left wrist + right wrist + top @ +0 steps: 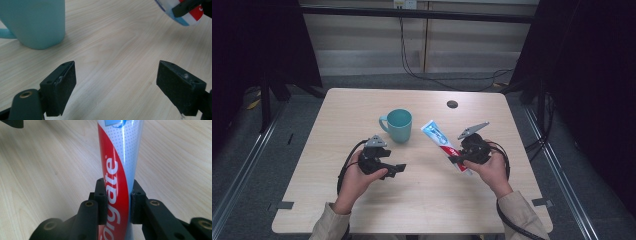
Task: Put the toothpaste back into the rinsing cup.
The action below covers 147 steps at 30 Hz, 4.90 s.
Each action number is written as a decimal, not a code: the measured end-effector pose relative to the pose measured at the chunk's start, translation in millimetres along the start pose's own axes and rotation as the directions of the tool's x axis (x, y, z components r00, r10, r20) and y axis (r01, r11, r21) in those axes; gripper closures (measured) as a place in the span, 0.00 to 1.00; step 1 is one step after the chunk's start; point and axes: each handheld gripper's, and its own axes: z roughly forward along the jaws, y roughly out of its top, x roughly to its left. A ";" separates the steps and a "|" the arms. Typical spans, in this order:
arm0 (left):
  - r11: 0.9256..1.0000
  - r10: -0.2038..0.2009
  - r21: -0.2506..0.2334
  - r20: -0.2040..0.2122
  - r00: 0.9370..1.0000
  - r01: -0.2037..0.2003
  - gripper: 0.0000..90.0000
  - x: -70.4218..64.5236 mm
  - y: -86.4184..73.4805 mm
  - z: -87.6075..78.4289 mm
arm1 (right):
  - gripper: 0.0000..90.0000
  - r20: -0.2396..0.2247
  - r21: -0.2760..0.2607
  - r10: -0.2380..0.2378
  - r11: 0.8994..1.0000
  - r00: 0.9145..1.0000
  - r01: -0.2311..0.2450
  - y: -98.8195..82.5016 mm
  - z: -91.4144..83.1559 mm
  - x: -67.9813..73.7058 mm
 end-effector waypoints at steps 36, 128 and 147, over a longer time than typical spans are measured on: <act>0.995 -0.079 -0.058 0.064 0.995 0.082 0.25 -12.5 48.1 10.0 | 0.81 -0.022 -0.091 -0.035 0.995 0.999 0.032 7.1 15.1 23.8; 0.961 -0.230 -0.142 0.071 0.971 0.238 0.84 -33.4 79.6 -18.4 | 0.64 -0.110 -0.234 -0.072 0.971 0.991 0.044 29.6 43.1 64.6; 0.957 -0.212 -0.189 0.064 0.975 0.220 0.85 -34.3 81.6 -21.9 | 0.48 -0.169 -0.264 -0.048 0.964 0.984 0.002 31.6 43.0 62.2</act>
